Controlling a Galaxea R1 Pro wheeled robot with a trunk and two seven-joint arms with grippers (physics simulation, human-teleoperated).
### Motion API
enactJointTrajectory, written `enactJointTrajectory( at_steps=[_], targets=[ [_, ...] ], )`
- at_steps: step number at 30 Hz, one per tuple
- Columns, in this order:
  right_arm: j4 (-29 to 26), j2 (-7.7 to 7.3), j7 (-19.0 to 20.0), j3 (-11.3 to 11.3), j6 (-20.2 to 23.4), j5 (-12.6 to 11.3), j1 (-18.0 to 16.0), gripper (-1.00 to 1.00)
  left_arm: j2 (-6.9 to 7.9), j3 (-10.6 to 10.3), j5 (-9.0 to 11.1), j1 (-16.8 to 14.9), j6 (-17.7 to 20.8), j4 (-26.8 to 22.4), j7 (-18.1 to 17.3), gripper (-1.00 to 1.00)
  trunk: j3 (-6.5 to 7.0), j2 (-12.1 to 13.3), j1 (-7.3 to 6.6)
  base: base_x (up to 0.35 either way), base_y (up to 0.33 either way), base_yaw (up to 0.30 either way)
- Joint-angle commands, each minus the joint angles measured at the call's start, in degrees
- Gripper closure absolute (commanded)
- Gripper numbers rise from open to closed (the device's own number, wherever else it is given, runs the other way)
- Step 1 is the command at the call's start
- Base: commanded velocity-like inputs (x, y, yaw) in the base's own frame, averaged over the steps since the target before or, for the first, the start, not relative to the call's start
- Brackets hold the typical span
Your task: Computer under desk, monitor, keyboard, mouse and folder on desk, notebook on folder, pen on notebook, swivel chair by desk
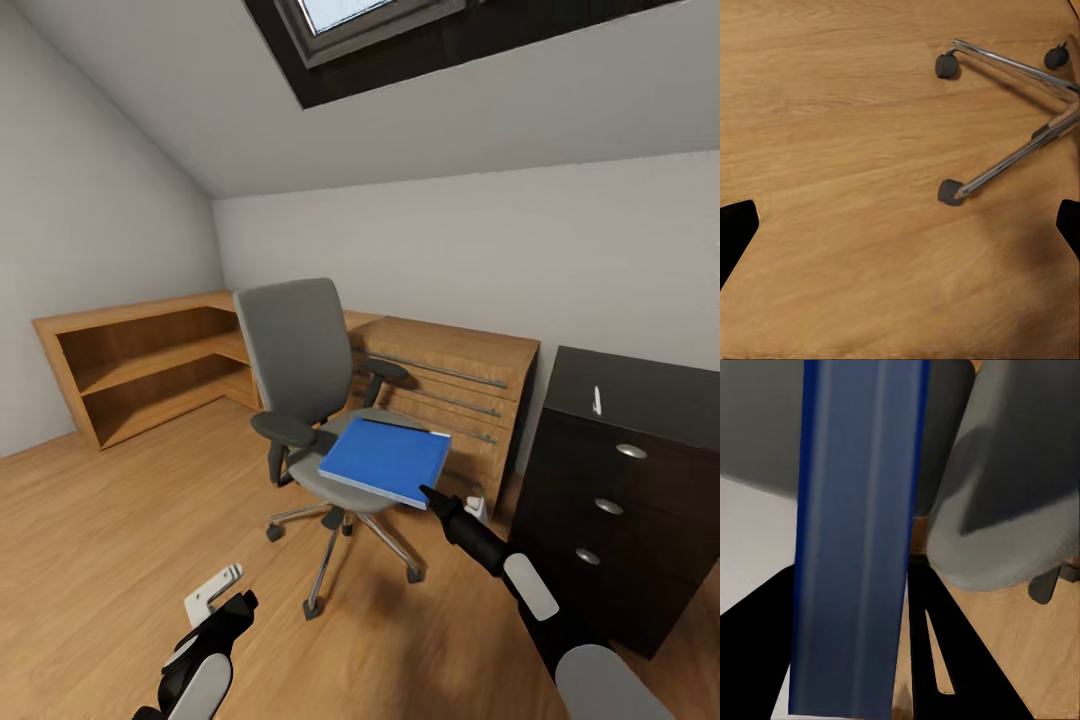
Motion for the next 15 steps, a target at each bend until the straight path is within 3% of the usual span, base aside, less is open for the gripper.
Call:
enactJointTrajectory(
  at_steps=[1,8,15],
  targets=[
    [0.02,0.01,0.30,-0.12,0.46,-0.37,-0.03,1.00,0.05,-0.10,0.17,-0.05,0.27,-0.06,0.37,-1.00,0.13,0.39,-0.27,-0.336,0.000,0.000],
    [0.37,-0.23,5.11,-0.14,0.49,-0.18,-0.03,1.00,0.05,-0.10,0.25,-0.05,0.27,0.01,0.37,-1.00,1.38,3.19,-1.81,-0.314,-0.044,0.000],
    [0.58,-0.11,6.08,-0.21,0.64,-0.68,0.05,1.00,0.05,-0.10,0.26,-0.05,0.28,0.01,0.37,-1.00,2.64,6.00,-3.35,-0.046,-0.009,0.000]
  ],
)
